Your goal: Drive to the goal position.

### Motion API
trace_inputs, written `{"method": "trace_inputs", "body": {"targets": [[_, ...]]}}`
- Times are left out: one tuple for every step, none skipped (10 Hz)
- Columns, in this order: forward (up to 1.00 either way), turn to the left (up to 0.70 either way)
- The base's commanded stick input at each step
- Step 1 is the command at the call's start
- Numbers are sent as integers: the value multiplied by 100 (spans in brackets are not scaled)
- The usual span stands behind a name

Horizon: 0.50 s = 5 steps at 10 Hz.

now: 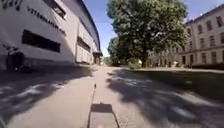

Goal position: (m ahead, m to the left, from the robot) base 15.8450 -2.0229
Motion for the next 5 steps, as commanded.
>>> {"method": "trace_inputs", "body": {"targets": [[70,0],[70,0],[70,0],[70,0],[70,0]]}}
